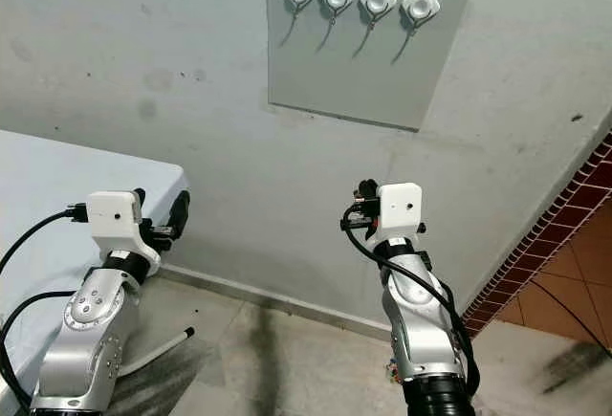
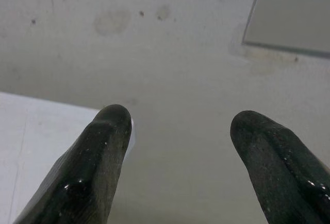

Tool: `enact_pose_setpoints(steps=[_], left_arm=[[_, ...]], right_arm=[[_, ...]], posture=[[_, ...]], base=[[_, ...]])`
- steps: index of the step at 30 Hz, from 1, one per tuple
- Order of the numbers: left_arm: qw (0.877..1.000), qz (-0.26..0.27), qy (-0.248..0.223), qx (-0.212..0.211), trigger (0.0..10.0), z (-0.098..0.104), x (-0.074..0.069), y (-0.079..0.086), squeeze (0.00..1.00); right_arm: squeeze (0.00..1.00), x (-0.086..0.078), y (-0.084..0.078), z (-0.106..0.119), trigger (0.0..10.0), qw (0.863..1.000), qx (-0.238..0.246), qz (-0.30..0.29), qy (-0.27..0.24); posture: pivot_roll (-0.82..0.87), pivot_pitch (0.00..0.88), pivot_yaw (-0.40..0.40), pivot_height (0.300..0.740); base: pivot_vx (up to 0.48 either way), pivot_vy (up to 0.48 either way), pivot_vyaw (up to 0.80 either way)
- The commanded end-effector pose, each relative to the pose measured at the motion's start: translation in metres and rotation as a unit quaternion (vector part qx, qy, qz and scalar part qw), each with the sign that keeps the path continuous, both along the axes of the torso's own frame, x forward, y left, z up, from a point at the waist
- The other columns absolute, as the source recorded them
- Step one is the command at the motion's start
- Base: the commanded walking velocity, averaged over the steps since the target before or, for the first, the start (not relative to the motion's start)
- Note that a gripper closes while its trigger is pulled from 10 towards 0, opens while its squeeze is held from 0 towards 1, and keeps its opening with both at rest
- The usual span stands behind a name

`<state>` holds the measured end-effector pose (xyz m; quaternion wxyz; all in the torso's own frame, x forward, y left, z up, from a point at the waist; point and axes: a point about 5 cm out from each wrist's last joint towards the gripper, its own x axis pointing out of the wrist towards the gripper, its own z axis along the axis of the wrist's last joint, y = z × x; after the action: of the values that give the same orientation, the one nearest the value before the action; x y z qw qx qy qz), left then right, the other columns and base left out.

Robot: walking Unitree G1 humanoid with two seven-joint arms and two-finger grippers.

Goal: Hang keys on a hook

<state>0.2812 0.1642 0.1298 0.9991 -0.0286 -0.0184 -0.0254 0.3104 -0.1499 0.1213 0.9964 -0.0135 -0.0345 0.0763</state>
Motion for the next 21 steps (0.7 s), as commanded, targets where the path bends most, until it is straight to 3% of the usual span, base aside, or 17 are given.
enact_pose_setpoints(steps=[1,21], left_arm=[[1.000,-0.001,-0.009,-0.001,10.0,0.0056,-0.0007,0.0008,0.00],[1.000,0.008,-0.008,-0.007,10.0,0.0064,-0.0023,0.0043,0.00]], right_arm=[[0.00,0.0001,0.0023,0.0061,10.0,1.000,-0.002,0.005,-0.010],[0.00,-0.0014,0.0043,0.0047,10.0,1.000,-0.004,0.012,-0.005]], posture=[[-0.08,0.000,-0.013,0.740],[-0.06,0.000,-0.022,0.740]], base=[[0.356,0.000,0.00],[0.349,0.000,0.00]])
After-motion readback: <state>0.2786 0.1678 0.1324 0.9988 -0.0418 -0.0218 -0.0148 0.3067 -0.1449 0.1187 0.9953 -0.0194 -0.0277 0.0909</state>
